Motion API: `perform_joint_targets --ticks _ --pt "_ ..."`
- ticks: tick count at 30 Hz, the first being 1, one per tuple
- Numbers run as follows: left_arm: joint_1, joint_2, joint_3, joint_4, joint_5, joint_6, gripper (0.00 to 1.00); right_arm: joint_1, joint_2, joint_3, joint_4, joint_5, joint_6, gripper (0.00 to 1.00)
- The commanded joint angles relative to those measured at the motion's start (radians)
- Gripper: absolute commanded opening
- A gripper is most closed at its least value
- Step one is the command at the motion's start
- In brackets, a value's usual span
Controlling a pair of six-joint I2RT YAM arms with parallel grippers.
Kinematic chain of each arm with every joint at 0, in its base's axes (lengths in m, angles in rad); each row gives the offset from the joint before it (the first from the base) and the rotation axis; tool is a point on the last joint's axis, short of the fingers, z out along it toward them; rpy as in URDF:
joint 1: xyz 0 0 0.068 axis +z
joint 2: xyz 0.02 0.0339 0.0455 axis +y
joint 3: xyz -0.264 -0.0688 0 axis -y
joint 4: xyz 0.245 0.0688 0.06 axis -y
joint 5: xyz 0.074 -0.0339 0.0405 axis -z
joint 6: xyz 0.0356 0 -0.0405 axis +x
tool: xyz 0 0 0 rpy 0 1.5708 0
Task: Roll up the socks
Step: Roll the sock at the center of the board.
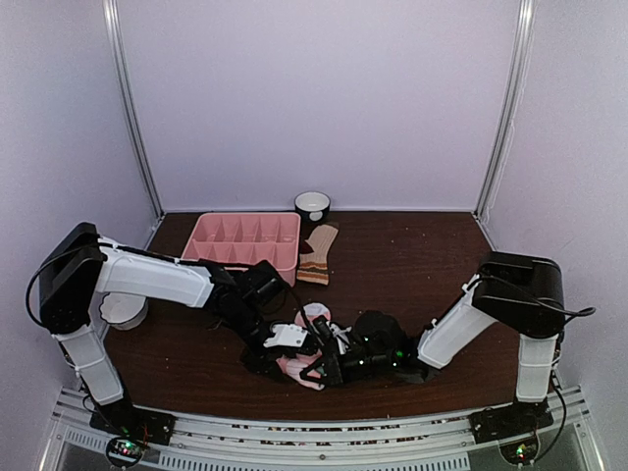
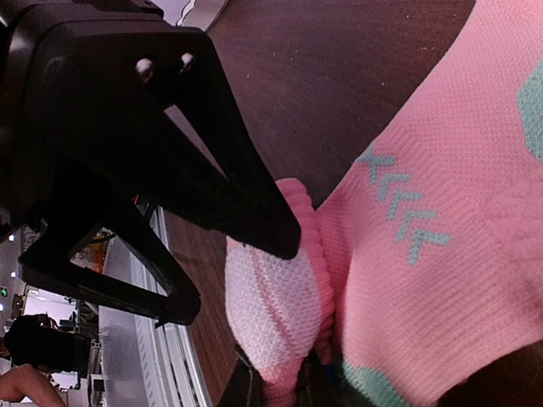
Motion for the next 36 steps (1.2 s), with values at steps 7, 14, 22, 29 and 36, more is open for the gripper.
perform_joint_targets --ticks 7,14,22,29,36 --pt "-0.039 0.053 -0.018 0.075 -0.078 -0.007 0.46 -0.01 0.096 -0.063 -0.415 0.049 0.038 0.02" --pt "-0.011 0.144 0.041 0.024 -0.087 -0.059 0.16 -0.01 0.018 -0.101 -0.392 0.135 0.03 0.19" --pt "0.088 0.234 0.117 -0.047 0.075 -0.154 0.11 -0.007 -0.209 -0.24 -0.29 0.309 -0.054 0.3" --pt "0.129 0.333 0.213 -0.146 0.153 -0.192 0.12 0.034 -0.44 -0.359 -0.238 0.482 -0.201 0.33" --pt "0.161 0.405 0.292 -0.238 0.218 -0.176 0.12 0.173 -0.748 -0.348 -0.478 0.891 -0.411 1.0"
